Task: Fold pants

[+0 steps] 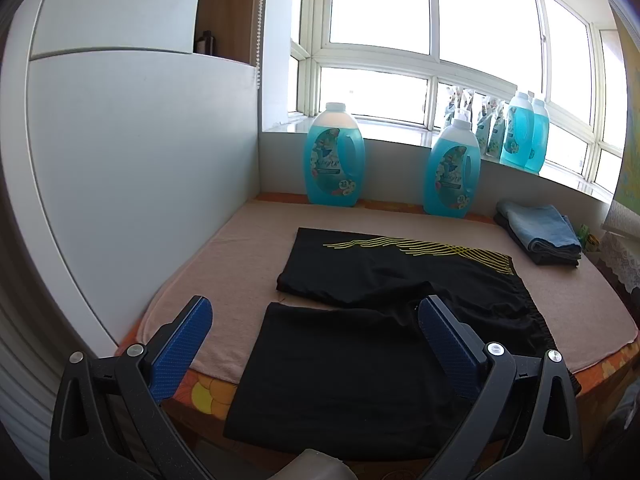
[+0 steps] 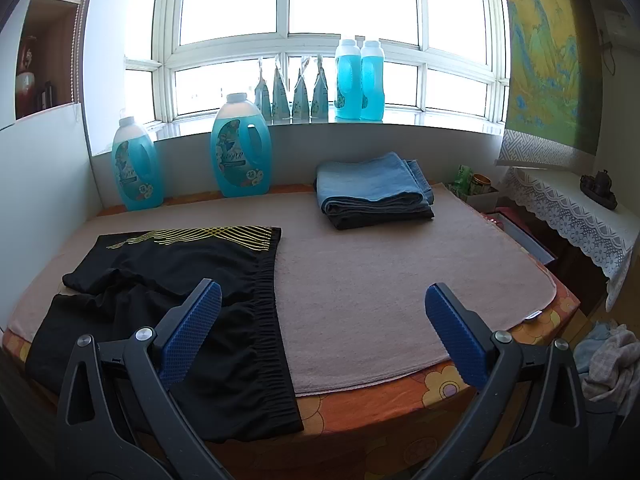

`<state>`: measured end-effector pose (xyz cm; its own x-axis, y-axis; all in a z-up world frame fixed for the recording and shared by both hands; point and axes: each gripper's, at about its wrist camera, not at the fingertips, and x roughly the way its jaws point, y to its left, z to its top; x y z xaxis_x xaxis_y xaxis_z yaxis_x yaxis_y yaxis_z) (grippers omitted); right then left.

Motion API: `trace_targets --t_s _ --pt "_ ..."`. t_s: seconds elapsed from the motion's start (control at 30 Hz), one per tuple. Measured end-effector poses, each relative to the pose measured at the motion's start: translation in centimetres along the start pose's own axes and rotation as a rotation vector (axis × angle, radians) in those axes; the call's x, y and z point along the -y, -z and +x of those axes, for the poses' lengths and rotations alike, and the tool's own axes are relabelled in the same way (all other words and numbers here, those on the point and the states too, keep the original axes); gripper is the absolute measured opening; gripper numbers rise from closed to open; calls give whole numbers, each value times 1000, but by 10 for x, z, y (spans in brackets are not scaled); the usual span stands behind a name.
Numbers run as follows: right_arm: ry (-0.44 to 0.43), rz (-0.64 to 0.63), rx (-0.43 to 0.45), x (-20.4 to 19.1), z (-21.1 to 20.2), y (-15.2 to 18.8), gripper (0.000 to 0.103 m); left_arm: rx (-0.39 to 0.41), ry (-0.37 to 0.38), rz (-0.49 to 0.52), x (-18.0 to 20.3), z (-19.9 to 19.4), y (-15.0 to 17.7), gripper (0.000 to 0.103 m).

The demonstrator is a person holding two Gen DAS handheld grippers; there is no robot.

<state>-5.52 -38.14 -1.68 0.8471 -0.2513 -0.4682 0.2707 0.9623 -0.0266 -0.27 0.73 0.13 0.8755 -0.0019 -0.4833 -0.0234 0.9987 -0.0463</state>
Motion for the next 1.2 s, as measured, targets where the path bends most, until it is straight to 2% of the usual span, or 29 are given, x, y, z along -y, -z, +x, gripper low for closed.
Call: trace_targets --t_s 1.2 --pt "-10 -11 -13 -9 4 8 103 -8 12 4 1 2 1 103"
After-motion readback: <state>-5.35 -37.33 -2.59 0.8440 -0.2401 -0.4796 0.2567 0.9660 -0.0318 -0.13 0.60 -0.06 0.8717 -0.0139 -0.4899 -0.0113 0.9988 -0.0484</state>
